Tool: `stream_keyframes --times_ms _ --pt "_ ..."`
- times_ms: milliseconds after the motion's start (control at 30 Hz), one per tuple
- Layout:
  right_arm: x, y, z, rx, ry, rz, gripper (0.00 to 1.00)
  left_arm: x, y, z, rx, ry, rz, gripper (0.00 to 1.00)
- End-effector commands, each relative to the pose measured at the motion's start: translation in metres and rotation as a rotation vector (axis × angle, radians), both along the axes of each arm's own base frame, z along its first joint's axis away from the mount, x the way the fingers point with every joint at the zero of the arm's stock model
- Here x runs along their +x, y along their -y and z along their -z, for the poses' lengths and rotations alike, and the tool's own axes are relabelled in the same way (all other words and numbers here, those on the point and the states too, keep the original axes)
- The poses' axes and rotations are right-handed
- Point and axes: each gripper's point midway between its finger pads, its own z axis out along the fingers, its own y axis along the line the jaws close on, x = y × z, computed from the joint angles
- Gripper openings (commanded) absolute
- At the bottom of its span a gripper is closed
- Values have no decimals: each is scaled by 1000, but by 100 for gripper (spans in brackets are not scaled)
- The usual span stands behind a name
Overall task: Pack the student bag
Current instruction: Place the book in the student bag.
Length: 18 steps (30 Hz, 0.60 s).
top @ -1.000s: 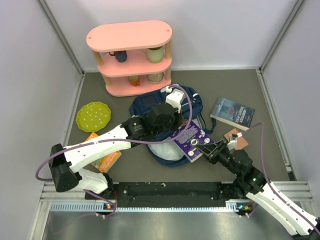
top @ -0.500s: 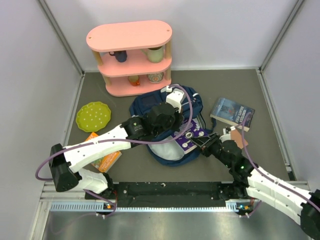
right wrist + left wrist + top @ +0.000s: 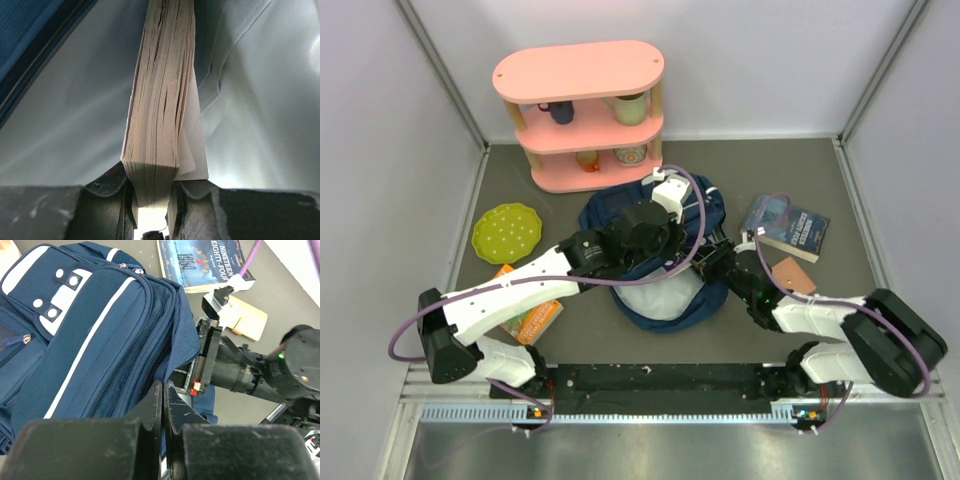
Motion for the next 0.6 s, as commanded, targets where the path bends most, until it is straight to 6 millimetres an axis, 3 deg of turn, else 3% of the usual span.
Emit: stream_keyframes --times_ms 0,267,400,433,467,567 --pt "31 -13 -82 221 226 10 0 -3 1 -75 -165 103 21 0" --pt "58 -30 -73 217 259 82 0 -10 6 -89 -241 72 41 0" --pt "65 -31 -60 153 262 206 0 -9 12 -90 -255 61 44 0" --pt "58 -39 -55 120 263 206 0 -9 14 -92 -261 60 47 0" --pt "60 -42 -58 114 275 222 0 -9 16 -91 -264 53 55 0" --pt "64 -50 -44 105 239 239 0 -8 15 -90 -267 51 41 0"
